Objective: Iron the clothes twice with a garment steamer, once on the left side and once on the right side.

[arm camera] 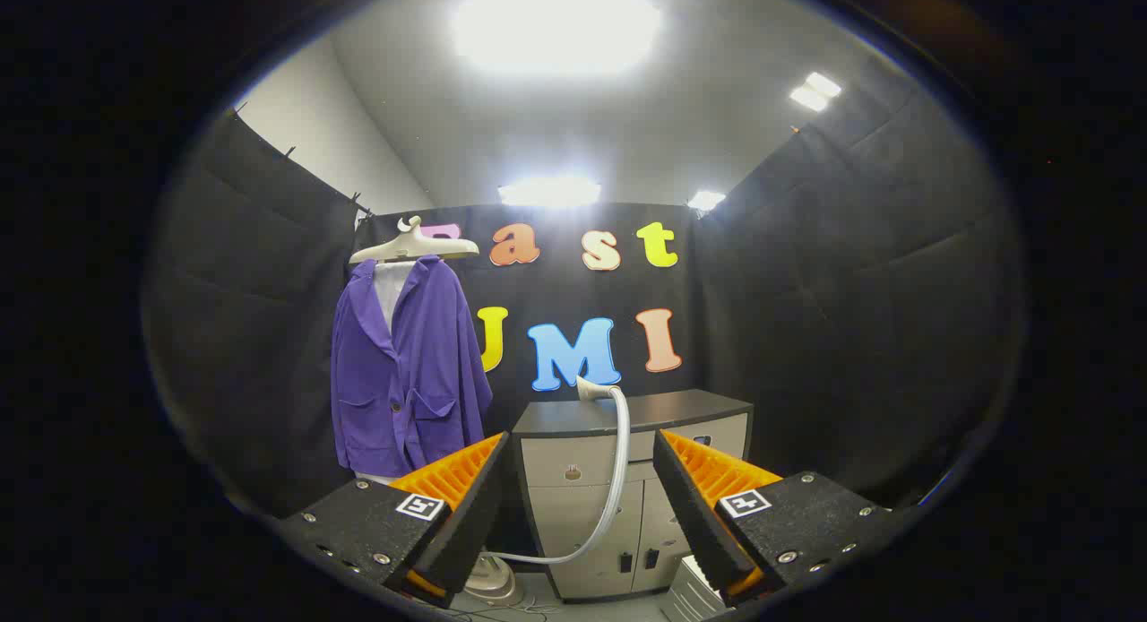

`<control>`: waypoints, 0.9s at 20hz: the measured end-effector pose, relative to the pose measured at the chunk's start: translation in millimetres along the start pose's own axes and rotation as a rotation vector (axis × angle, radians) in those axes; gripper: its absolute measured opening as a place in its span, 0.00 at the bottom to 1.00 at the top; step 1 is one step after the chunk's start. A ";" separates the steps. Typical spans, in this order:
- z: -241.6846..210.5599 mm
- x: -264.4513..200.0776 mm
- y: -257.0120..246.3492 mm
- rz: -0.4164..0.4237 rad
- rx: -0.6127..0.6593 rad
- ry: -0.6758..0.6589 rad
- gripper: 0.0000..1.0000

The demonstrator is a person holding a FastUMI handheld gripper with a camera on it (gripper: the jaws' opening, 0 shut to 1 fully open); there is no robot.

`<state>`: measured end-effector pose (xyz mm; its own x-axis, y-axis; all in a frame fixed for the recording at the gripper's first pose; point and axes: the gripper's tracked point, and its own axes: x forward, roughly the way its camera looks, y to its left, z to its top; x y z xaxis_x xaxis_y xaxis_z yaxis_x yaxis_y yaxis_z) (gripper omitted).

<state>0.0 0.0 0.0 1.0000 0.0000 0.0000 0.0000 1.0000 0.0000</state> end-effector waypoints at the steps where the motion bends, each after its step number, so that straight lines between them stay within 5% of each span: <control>1: -0.8 -0.6 2.6 0.003 -0.001 -0.002 0.95; 18: -10.5 -11.3 16.2 0.015 -0.003 0.022 0.95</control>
<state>-11.3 16.2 -10.5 0.9997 0.0152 -0.0216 -0.0152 0.9999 -0.0031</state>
